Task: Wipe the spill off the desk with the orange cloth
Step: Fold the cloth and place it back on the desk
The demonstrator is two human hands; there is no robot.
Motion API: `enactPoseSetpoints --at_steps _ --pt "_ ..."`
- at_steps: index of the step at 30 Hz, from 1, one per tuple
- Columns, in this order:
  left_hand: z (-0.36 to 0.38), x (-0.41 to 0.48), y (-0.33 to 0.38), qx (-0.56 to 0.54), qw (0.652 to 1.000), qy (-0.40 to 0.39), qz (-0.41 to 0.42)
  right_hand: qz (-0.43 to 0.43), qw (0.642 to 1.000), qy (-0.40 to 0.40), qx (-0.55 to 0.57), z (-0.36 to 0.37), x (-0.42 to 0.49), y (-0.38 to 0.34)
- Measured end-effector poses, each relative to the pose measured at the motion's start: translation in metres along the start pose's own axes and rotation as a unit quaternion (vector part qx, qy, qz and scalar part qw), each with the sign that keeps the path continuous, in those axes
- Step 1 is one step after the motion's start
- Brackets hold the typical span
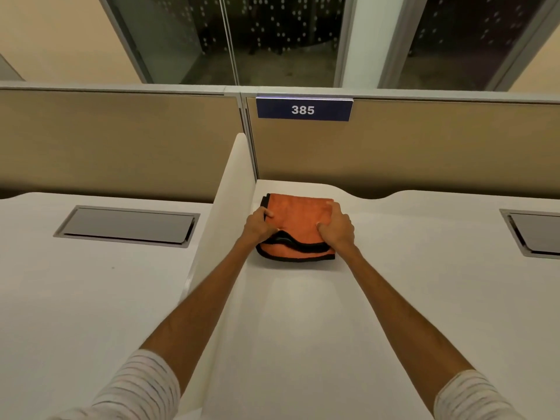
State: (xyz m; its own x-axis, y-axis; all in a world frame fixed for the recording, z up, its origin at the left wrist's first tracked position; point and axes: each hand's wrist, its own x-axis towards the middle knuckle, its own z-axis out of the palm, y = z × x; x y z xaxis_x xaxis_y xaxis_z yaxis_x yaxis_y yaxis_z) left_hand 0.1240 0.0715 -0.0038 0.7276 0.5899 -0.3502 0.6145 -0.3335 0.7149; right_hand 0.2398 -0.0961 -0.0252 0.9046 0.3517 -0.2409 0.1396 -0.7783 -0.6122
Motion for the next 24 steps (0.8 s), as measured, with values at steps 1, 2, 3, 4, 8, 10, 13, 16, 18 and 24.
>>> enactPoseSetpoints --at_steps 1,2,3,4,8,10,13,16,18,24 --pt "0.003 0.000 -0.001 0.020 1.000 0.002 -0.001 -0.003 1.000 0.007 -0.014 0.000 -0.002 -0.001" --pt "0.005 -0.001 -0.003 0.035 0.999 0.001 -0.006 -0.008 0.999 0.012 -0.030 0.000 -0.004 -0.001" --pt "0.007 -0.002 -0.004 0.046 0.999 -0.002 -0.011 -0.016 0.999 0.015 -0.044 0.001 -0.004 0.000" --pt "0.009 -0.001 -0.006 0.055 0.998 -0.005 -0.014 -0.024 0.998 0.022 -0.055 0.002 -0.004 0.002" --pt "0.009 0.002 -0.005 0.116 0.993 -0.009 0.000 -0.060 0.996 0.053 -0.049 0.004 -0.005 0.004" --pt "0.006 0.002 0.000 0.159 0.987 -0.023 0.002 -0.080 0.993 0.065 -0.063 0.005 -0.007 0.001" --pt "0.008 -0.001 0.008 0.153 0.986 0.001 0.070 -0.151 0.970 0.081 -0.172 0.012 -0.008 -0.003" --pt "0.024 -0.005 0.002 0.153 0.976 0.014 0.155 -0.164 0.970 0.026 -0.175 0.026 -0.010 0.004" --pt "0.038 -0.008 -0.011 0.236 0.959 -0.024 0.157 -0.159 0.969 0.005 -0.190 0.036 -0.013 0.016" --pt "0.049 -0.006 -0.040 0.314 0.929 0.001 0.195 -0.170 0.966 0.024 -0.192 0.043 -0.013 0.026"
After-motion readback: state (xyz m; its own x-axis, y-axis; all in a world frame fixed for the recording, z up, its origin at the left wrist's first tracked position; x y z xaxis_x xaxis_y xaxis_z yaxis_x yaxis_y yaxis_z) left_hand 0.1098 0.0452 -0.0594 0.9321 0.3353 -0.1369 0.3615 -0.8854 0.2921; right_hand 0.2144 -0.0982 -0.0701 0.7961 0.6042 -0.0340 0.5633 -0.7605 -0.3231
